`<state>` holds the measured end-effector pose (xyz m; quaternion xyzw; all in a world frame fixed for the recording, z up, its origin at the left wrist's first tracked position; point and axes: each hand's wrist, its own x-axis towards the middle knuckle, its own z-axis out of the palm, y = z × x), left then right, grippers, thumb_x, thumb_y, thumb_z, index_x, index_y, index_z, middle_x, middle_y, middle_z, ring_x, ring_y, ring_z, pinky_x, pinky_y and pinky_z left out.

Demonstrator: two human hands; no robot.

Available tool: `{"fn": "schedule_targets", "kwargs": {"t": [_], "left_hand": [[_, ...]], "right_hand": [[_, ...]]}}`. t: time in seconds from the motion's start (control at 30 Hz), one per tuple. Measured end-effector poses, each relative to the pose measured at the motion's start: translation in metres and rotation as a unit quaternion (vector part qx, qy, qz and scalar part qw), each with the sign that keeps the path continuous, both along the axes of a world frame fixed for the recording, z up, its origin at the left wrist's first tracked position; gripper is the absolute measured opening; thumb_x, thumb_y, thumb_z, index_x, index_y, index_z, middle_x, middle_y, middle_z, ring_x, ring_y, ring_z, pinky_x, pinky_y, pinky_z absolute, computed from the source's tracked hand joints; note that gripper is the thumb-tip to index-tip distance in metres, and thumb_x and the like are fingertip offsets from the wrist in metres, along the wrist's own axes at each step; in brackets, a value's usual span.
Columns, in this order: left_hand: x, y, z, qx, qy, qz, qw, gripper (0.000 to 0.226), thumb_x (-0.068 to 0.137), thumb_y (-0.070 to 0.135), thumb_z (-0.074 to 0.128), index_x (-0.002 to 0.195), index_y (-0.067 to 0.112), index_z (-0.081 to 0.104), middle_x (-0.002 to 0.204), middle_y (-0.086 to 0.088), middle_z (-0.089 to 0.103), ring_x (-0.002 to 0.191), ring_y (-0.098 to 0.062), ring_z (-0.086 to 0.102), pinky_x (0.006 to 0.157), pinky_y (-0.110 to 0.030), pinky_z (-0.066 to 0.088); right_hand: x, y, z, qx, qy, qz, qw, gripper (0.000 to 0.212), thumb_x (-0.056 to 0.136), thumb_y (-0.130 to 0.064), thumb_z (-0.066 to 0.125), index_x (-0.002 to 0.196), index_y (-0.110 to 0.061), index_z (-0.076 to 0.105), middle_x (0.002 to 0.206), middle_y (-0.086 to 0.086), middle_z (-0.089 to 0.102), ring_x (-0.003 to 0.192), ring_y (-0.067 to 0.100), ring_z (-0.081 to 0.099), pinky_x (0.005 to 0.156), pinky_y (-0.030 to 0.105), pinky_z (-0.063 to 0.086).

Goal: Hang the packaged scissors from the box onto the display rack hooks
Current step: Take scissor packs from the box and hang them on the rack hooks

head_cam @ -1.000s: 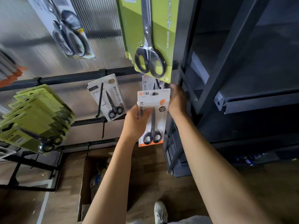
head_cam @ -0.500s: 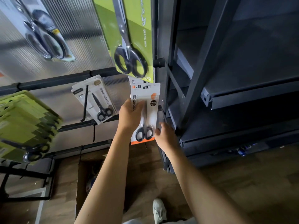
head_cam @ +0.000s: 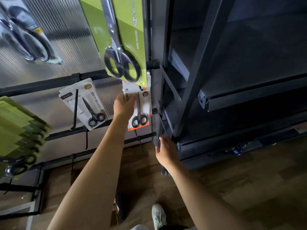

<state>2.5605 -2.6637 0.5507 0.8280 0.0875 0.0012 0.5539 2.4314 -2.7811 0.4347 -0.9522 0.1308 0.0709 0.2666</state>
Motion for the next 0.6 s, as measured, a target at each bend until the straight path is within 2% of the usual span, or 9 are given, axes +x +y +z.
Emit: {"fn": "schedule_targets", "kwargs": {"t": [0.1,0.23,0.33,0.47,0.6], "left_hand": [[0.001,0.003,-0.004,0.007,0.020,-0.004,1.000,0.038,0.088,0.043,0.059,0.105,0.009,0.055,0.087,0.001,0.056,0.079,-0.016,0.051,0.069,-0.028,0.042],[-0.028,0.019,-0.023,0.052,0.038,0.003,0.998,0.055,0.090,0.046,0.057,0.130,0.011,0.044,0.118,-0.003,0.057,0.098,-0.016,0.056,0.076,-0.024,0.042],[-0.065,0.040,-0.052,0.083,0.025,0.013,0.996,0.057,0.089,0.041,0.059,0.133,0.010,0.040,0.130,-0.010,0.053,0.117,-0.025,0.052,0.091,-0.032,0.042],[-0.125,0.085,-0.093,0.190,0.076,0.028,0.978,0.055,0.091,0.039,0.056,0.134,0.011,0.039,0.135,-0.011,0.048,0.122,-0.029,0.046,0.098,-0.041,0.041],[-0.189,0.147,-0.136,0.269,0.143,0.035,0.952,0.061,0.091,0.042,0.053,0.141,0.013,0.034,0.144,-0.009,0.040,0.133,-0.028,0.035,0.107,-0.042,0.033]], "right_hand": [[-0.005,0.004,0.002,-0.018,-0.013,0.010,1.000,0.046,0.097,-0.024,0.046,0.139,-0.008,0.038,0.146,0.011,0.037,0.134,0.026,0.036,0.110,0.033,0.033],[-0.014,0.019,0.002,-0.047,-0.021,0.036,0.998,0.047,0.097,-0.026,0.046,0.141,-0.010,0.036,0.147,0.011,0.036,0.135,0.026,0.034,0.107,0.034,0.036],[-0.020,0.039,-0.001,-0.053,-0.015,0.057,0.997,0.047,0.096,-0.026,0.047,0.139,-0.009,0.038,0.145,0.012,0.037,0.133,0.026,0.036,0.106,0.034,0.037],[-0.037,0.076,-0.009,-0.075,0.023,0.119,0.990,0.048,0.097,-0.027,0.046,0.140,-0.010,0.037,0.146,0.012,0.035,0.135,0.027,0.034,0.108,0.036,0.036],[-0.060,0.124,-0.022,-0.063,0.084,0.192,0.976,0.048,0.096,-0.025,0.049,0.141,-0.014,0.037,0.153,0.008,0.026,0.140,0.025,0.026,0.111,0.037,0.030]]}}
